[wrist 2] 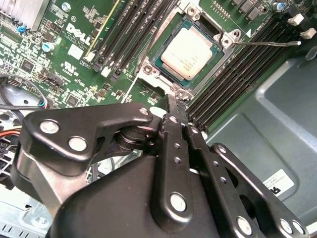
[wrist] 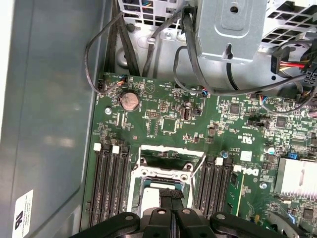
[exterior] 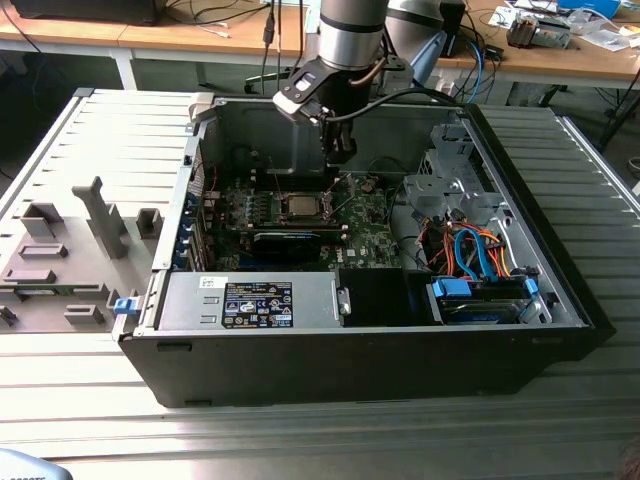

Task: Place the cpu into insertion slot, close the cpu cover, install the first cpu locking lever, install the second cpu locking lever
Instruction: 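Close the cpu cover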

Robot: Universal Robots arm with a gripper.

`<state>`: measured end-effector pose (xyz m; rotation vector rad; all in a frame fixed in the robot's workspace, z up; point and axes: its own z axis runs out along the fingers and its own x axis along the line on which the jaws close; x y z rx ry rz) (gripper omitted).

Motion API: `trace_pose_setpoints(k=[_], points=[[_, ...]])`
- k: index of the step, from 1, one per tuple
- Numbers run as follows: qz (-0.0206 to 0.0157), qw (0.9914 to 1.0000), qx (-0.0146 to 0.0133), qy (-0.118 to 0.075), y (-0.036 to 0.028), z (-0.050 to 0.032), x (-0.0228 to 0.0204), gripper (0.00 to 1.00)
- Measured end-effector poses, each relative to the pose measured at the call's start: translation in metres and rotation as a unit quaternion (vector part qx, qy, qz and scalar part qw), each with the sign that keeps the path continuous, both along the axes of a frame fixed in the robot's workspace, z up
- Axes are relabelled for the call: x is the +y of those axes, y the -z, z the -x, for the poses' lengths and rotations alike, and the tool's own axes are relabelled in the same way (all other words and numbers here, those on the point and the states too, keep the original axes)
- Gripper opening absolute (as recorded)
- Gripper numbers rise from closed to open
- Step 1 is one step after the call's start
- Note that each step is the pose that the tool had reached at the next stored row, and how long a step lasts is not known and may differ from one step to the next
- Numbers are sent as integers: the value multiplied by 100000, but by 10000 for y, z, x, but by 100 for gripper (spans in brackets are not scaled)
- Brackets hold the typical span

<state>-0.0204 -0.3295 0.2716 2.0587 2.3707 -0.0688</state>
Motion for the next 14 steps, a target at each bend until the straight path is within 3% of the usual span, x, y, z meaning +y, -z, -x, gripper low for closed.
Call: trace_pose_setpoints(k=[14], points=[[0, 100000, 1, 0, 0, -66, 0, 11]])
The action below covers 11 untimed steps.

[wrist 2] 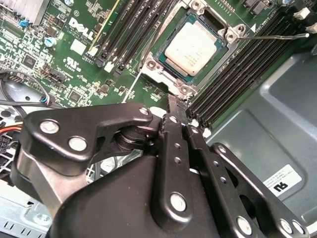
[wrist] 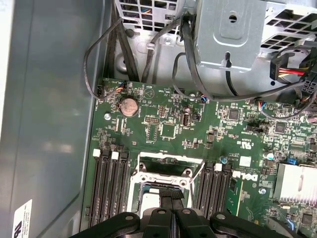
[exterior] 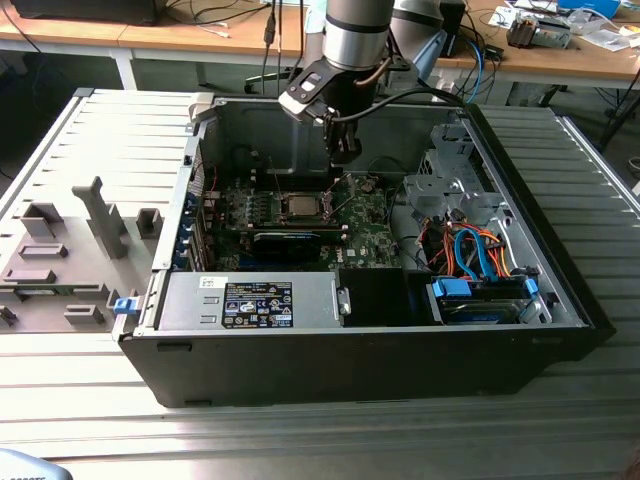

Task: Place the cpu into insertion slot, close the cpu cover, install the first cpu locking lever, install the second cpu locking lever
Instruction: 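Close the cpu cover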

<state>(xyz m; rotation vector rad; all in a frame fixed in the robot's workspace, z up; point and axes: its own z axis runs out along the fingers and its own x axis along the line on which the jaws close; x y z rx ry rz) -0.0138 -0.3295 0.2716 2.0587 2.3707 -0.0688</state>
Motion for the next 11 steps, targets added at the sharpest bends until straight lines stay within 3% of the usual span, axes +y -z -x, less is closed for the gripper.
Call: trace_pose_setpoints(k=[11], points=[[1, 100000, 0, 0, 0, -52, 0, 11]])
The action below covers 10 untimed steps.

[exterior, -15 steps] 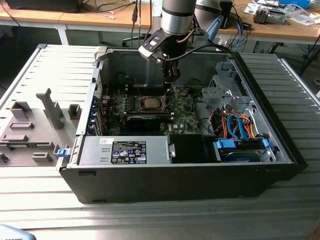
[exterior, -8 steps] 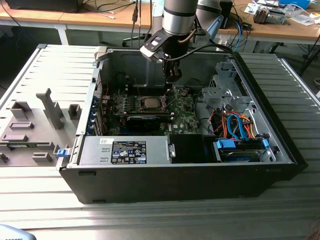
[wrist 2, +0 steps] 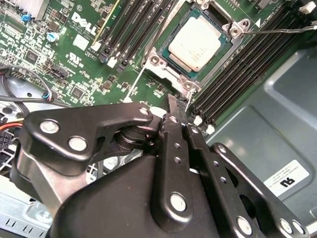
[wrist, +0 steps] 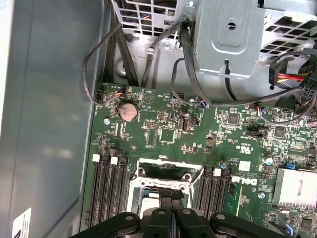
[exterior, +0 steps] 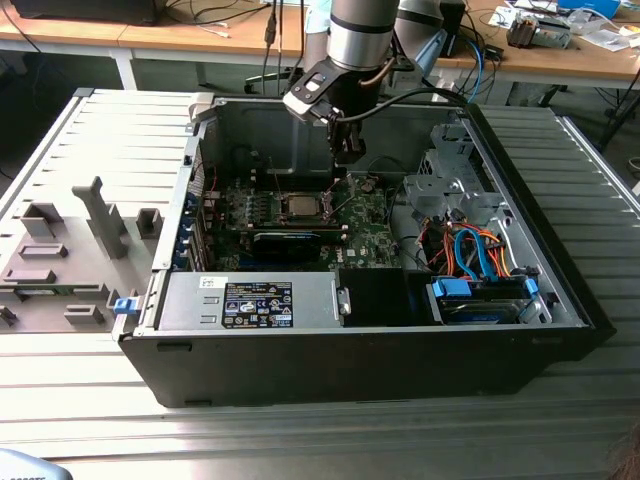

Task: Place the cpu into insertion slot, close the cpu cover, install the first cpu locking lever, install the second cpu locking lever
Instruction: 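Close the cpu cover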

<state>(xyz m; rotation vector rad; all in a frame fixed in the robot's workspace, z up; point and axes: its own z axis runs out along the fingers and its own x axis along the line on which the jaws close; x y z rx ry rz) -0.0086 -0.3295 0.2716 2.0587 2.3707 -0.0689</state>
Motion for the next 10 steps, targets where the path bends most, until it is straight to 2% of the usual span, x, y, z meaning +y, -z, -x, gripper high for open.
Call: trace_pose_setpoints(k=[10], points=[[3, 100000, -1, -2, 3, -42, 0, 11]])
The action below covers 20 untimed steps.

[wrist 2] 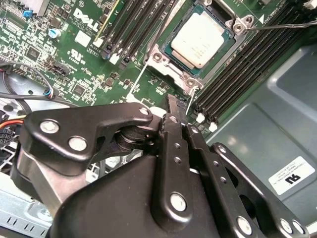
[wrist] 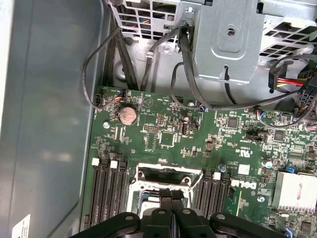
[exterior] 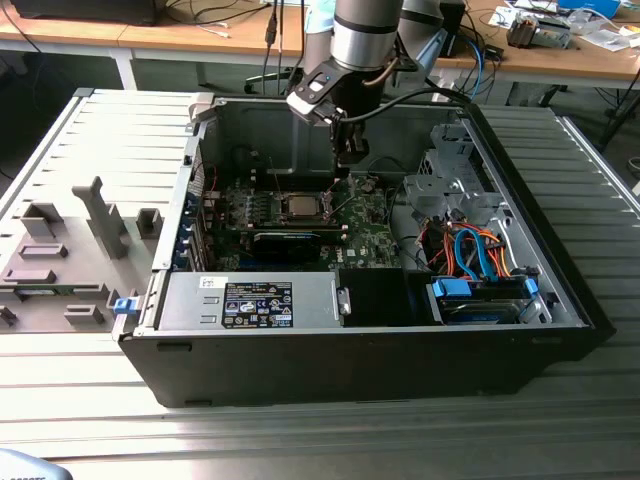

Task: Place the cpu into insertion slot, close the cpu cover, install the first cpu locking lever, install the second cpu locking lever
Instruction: 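Close the cpu cover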

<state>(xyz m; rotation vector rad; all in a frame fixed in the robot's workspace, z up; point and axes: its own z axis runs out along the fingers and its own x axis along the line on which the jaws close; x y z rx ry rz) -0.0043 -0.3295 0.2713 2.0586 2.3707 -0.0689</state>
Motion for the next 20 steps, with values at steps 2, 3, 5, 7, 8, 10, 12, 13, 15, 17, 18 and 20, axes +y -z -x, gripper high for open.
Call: trace_pose_setpoints(k=[2, 3, 5, 7, 8, 10, 12, 13, 15, 17, 18, 20], points=[[-5, 100000, 2, 2, 5, -6, 0, 11], [-11, 100000, -3, 4, 11, -10, 0, 11], [5, 100000, 3, 4, 23, -31, 1, 11], [-2, 100000, 1, 4, 25, -57, 5, 11], [-6, 100000, -2, 5, 25, -68, 6, 11], [-8, 100000, -2, 0, 26, -98, 9, 11], [6, 100000, 4, 2, 28, -128, 10, 11], [0, 100000, 2, 5, 29, -139, 10, 11], [2, 100000, 2, 3, 30, -155, 10, 11], [-6, 100000, 2, 4, 31, -164, 10, 11], [-1, 100000, 2, 2, 31, -174, 10, 11], [-2, 100000, 1, 1, 32, -183, 10, 11]])
